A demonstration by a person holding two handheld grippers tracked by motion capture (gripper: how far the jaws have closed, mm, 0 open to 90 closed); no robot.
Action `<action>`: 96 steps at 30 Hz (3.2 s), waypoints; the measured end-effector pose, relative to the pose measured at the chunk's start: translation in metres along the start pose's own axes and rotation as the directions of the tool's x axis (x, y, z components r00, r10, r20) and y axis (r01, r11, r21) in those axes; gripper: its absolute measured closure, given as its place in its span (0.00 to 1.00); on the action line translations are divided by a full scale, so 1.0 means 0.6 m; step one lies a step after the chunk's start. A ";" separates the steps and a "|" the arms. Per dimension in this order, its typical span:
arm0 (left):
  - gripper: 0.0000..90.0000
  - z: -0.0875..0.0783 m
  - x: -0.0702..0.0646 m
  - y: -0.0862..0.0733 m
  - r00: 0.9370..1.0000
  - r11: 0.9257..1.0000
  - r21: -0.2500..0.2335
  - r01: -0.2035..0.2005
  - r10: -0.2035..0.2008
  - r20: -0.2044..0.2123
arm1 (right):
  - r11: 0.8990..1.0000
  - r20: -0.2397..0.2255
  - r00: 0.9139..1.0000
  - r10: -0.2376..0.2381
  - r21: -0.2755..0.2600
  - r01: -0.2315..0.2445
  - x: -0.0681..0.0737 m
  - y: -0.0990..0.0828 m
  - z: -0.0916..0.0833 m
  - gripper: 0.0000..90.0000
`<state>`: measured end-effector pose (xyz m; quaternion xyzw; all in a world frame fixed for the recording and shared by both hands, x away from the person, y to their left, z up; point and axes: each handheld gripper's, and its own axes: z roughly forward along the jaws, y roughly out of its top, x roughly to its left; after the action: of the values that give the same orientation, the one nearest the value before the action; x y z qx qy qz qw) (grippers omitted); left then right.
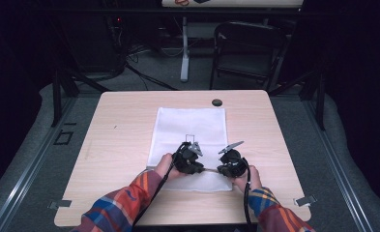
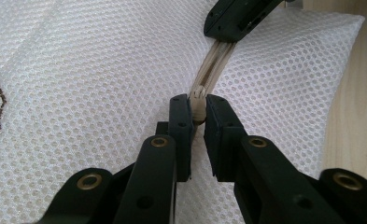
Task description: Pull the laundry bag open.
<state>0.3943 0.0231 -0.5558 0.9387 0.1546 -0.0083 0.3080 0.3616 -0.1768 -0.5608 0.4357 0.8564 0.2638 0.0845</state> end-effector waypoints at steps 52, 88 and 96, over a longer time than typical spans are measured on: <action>0.97 -0.001 -0.004 -0.014 0.998 0.998 0.030 0.052 -0.052 -0.021 | 0.999 -0.003 0.999 -0.036 -0.012 0.036 0.000 -0.001 0.001 1.00; 0.97 -0.058 0.019 -0.077 0.987 0.987 0.035 0.159 -0.159 -0.013 | 0.996 0.047 0.995 -0.088 -0.006 0.088 -0.005 0.003 0.001 1.00; 0.97 -0.061 0.018 -0.080 0.986 0.986 0.023 0.167 -0.167 -0.001 | 0.996 0.047 0.995 -0.087 -0.009 0.087 -0.006 0.002 0.001 1.00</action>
<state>0.3873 0.0840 -0.5553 0.9260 0.2323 -0.0363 0.2955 0.3651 -0.1786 -0.5611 0.4036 0.8709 0.2543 0.1182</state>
